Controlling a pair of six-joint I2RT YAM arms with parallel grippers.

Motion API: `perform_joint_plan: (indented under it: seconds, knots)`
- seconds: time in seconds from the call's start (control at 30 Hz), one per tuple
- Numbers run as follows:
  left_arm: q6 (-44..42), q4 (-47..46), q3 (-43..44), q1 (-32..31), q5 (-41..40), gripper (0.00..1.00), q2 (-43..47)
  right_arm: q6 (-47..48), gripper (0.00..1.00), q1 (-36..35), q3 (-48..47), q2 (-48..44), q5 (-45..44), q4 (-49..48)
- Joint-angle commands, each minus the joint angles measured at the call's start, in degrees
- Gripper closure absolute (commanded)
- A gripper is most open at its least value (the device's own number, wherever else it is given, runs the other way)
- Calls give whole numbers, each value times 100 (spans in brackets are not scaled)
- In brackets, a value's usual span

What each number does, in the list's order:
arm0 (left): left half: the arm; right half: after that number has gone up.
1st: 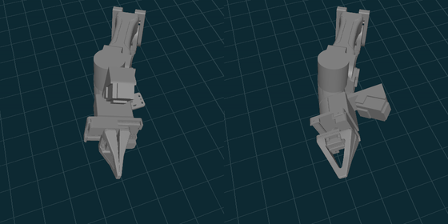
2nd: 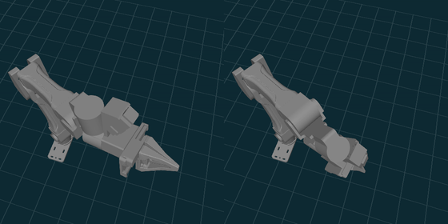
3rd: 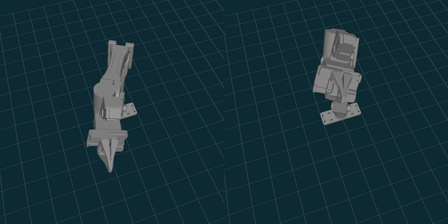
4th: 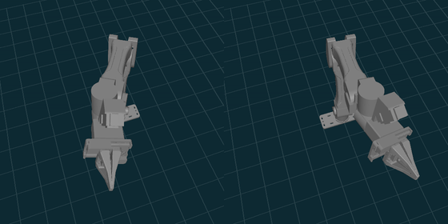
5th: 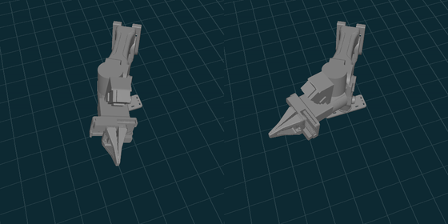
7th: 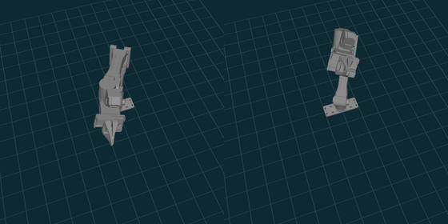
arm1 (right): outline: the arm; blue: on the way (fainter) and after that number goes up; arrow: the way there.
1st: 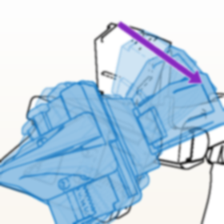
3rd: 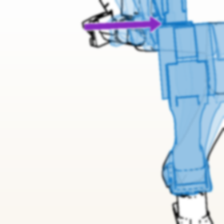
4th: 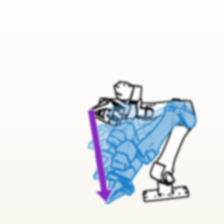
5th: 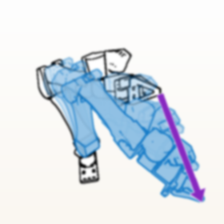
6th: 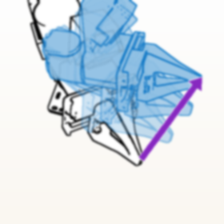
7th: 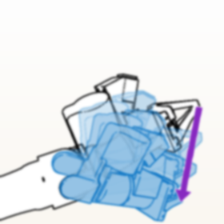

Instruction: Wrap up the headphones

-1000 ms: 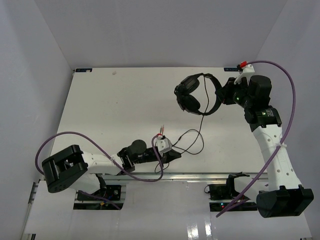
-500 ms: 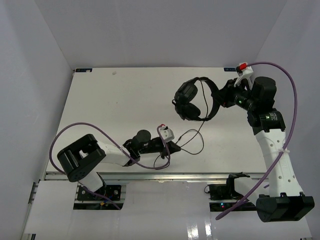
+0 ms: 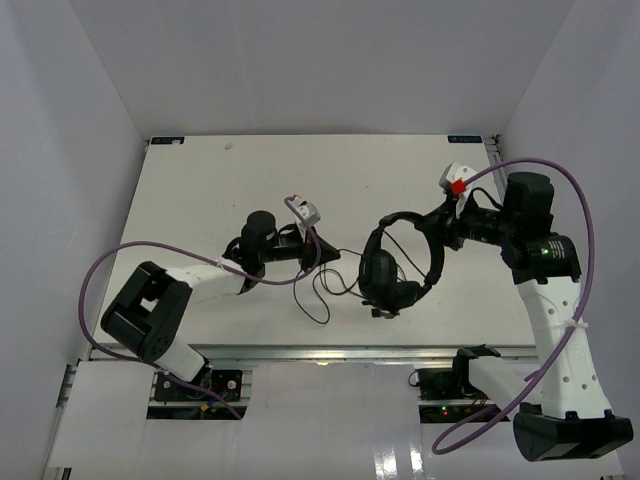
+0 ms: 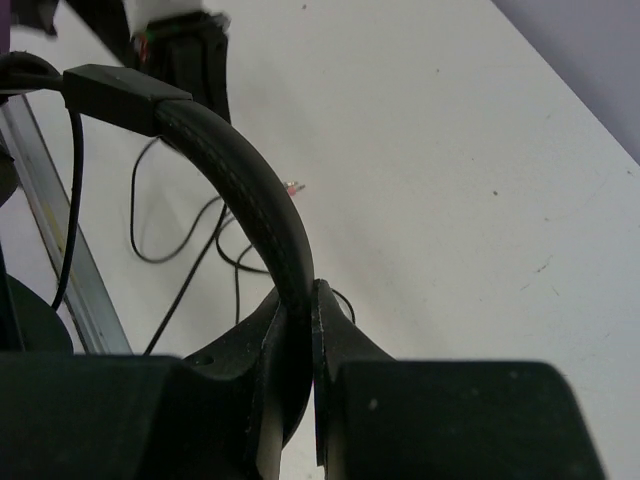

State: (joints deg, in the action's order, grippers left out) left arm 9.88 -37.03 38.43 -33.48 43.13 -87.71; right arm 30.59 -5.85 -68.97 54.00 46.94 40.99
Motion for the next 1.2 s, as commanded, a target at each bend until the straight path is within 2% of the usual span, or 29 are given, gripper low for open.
perform_joint_plan:
  seconds: [0.0, 0.07, 0.13, 0.2, 0.27, 0.57, 0.77, 0.9, 1.1, 1.17]
  knots:
    - [-214, 2268, 1191, 201, 1178, 100, 0, 1571, 92, -301, 258, -249, -751, 794]
    - [-358, 3140, 1668, 238, 1361, 100, 4, 1805, 92, -505, 529, -368, -1353, 657]
    - [-323, 3617, 1954, 253, 1651, 100, 40, 1937, 92, -760, 748, -419, -1871, 505]
    - [-56, 3841, 2158, 255, 1953, 100, 52, 1959, 92, -1303, 929, -433, -2373, 183]
    - [404, 3851, 2232, 255, 2228, 100, 20, 1871, 92, -1838, 1131, -409, -3116, -85]
    - [2199, 3462, 2395, 222, 2703, 100, 164, 1053, 92, -2900, 1531, 191, -5842, -1865]
    - [3564, 2666, 2353, 84, 2492, 100, 191, 370, 92, -3027, 1685, 478, -7122, -3051]
    - [4431, 2115, 2485, -47, 2109, 100, 46, 68, 92, -3032, 1684, 545, -7379, -3424]
    - [6038, 1172, 2613, -171, 1434, 100, -271, -633, 92, -3036, 1506, 736, -7323, -3432]
    - [6289, 1052, 2666, -243, 1092, 100, -290, -842, 92, -3036, 1467, 819, -7455, -3515]
